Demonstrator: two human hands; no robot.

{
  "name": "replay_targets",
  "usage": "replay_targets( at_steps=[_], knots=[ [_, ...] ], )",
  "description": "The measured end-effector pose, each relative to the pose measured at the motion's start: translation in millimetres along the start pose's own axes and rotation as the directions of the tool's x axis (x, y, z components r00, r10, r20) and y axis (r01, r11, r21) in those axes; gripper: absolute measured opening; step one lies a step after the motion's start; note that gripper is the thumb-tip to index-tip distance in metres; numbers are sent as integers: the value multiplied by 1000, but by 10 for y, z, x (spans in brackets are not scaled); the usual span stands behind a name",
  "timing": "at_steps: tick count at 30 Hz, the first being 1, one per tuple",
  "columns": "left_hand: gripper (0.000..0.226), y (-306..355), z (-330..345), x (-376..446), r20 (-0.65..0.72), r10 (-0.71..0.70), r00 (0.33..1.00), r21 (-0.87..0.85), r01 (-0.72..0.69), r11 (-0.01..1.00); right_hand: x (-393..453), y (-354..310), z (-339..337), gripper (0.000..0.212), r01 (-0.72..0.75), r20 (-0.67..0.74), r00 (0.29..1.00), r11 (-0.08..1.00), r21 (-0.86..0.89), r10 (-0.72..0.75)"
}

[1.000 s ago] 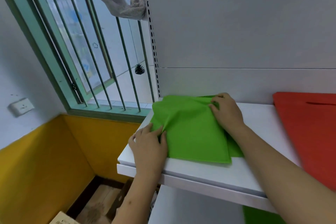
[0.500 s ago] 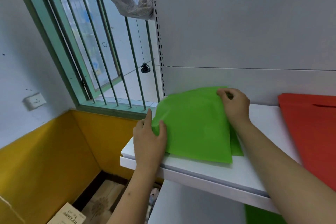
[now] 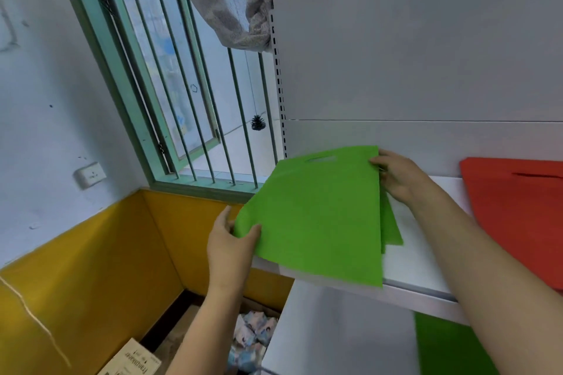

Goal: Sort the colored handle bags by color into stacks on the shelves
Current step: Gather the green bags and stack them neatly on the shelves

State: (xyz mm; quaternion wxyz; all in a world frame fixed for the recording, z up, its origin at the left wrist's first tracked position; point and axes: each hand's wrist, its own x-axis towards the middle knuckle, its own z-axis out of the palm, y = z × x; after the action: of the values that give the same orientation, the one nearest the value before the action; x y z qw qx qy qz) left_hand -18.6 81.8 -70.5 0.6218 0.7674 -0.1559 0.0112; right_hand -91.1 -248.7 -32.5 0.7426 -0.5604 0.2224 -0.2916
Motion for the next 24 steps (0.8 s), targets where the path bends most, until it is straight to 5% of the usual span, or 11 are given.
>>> replay_targets(
  at_steps=[6, 17, 24],
  knots=[
    [12, -101, -539, -427, 44, -32, 998, -18, 33, 999, -698, -97, 207, 11, 119, 32, 993, 992, -53, -117],
    [22, -1157, -614, -1607, 264, -194, 945, -1, 201, 980, -2507, 467, -64, 10, 170, -88, 971, 897, -408, -224],
    [31, -1437, -187, -2257, 433, -253, 865, 178, 193, 965, -3120, 876, -1288, 10, -177, -115, 984, 723, -667, 135]
  ],
)
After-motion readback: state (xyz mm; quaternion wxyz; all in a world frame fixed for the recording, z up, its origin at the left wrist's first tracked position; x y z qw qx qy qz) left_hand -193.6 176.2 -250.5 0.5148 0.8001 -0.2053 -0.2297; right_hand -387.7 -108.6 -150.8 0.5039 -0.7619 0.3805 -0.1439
